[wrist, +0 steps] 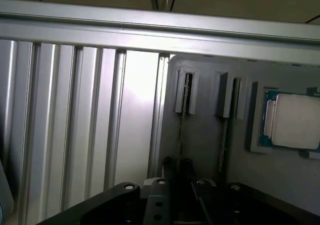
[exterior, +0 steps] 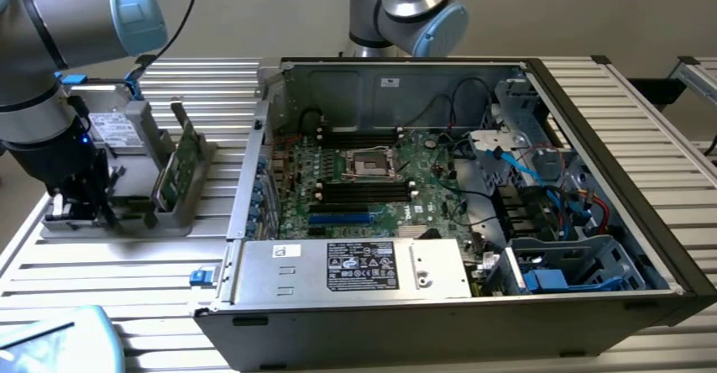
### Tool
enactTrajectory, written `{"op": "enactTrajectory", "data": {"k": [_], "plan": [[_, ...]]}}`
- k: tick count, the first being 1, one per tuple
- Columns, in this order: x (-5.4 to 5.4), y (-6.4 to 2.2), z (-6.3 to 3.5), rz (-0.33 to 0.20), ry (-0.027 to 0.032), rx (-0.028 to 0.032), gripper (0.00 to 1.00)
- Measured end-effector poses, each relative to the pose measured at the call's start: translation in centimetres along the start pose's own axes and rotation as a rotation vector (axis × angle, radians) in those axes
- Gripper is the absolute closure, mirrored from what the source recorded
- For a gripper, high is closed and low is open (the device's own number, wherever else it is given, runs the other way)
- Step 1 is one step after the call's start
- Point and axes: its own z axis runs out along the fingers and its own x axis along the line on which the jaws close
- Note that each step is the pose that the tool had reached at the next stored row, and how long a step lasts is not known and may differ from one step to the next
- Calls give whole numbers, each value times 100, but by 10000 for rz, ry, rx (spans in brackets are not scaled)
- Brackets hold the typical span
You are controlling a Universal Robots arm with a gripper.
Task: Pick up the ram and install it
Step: 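Pick up the ram and move it above insertion slot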
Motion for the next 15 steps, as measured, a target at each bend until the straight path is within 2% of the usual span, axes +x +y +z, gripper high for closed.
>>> {"op": "enactTrajectory", "data": {"k": [1,2,15], "plan": [[0,0,0,0,0,-1,84],[0,0,0,1,0,-2,86],[1,0,1,8,-2,-11,86]]}}
